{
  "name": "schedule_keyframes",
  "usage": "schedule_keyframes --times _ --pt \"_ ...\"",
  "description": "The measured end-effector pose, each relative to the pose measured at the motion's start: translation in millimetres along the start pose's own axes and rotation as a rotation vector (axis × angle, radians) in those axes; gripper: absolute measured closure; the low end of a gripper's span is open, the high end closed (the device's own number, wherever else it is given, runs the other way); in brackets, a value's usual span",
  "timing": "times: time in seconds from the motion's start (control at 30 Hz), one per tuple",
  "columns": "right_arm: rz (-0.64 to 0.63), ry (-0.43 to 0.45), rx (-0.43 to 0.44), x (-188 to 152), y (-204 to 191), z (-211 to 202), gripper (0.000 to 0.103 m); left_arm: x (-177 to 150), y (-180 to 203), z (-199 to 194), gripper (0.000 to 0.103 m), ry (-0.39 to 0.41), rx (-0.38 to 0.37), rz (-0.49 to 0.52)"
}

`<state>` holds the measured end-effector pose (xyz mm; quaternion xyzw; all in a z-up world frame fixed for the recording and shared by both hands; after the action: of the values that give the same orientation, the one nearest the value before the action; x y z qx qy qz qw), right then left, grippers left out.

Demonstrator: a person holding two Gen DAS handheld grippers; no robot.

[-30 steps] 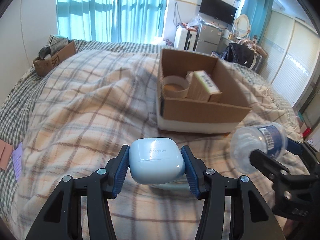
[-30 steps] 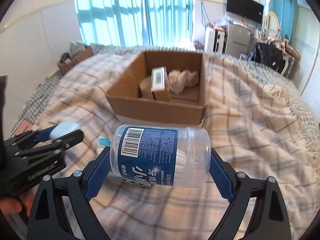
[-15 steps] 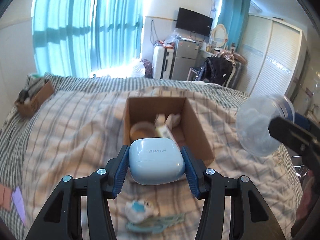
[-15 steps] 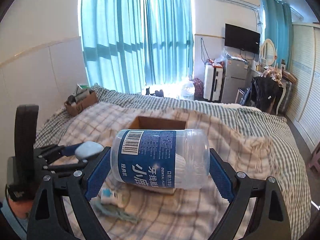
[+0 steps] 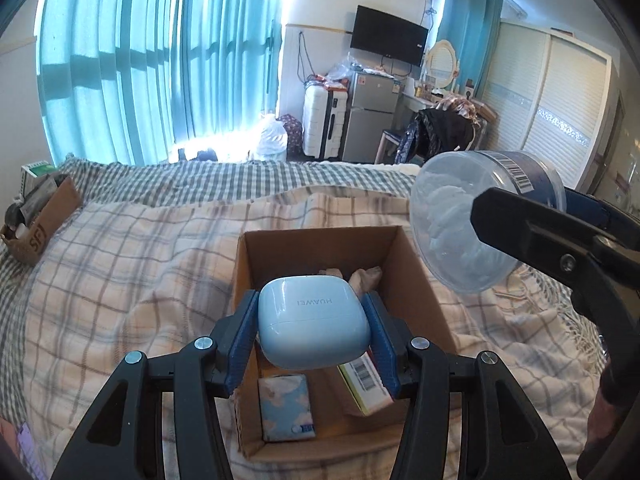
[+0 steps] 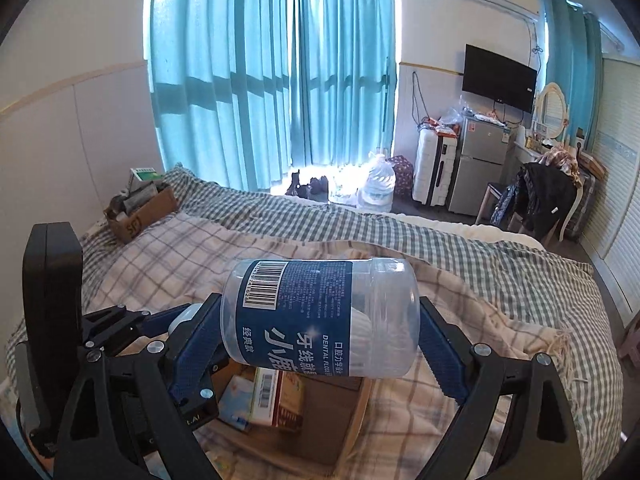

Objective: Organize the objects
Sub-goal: 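Drop earbud case in box with left gripper while right gripper drops the bottle, then grasp the pale teal plastic clip with the right gripper and lift it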

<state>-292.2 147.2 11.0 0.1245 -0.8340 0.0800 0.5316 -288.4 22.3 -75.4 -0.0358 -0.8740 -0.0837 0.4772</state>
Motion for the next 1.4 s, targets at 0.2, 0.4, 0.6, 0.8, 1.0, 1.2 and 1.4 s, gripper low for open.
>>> schedule_keyframes --times 0.2,0.4,0.6,0.8,1.0,1.2,1.4 --pt "0.008 -0.059 0.003 -19.7 3.5 53.5 0.012 -25.3 -8.5 32.1 0.050 -0.049 -0.031 -0.004" --pt "0.032 -0.117 0.008 -45.2 10.6 82.1 0.012 -39.2 -10.6 45.3 0.050 -0.093 -0.061 -0.036" --pt "0.079 -0.124 0.013 -47.5 20.7 80.3 0.011 -39.9 -11.2 44.2 0.050 -0.104 -0.066 -0.052" --pt "0.110 -0.087 0.028 -34.2 22.8 63.2 0.011 -30.5 -10.9 30.6 0.022 -0.081 -0.066 -0.071" --pt "0.107 -0.034 0.010 -14.8 28.0 22.5 0.010 -18.0 -9.3 -2.2 0.018 -0.050 -0.020 -0.030" --pt "0.057 0.021 -0.009 -0.8 24.9 -46.9 0.010 -14.2 -10.1 -60.5 0.006 -0.005 0.021 0.016" --pt "-0.010 0.092 -0.058 3.1 20.6 -119.3 0.010 -17.2 -16.2 -115.5 0.000 0.030 0.051 0.040"
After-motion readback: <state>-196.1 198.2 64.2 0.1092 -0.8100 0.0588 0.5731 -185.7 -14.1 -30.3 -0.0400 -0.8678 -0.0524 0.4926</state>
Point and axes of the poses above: each gripper's, at about its wrist camera, not at the fingertips, and z roughly the way its jaws point, y to its right, x to its top, the point moved 6 cm from there along z, roughly the way its jaws point, and after that the axes turned 11 degrees about y, right-handed, at the moved point
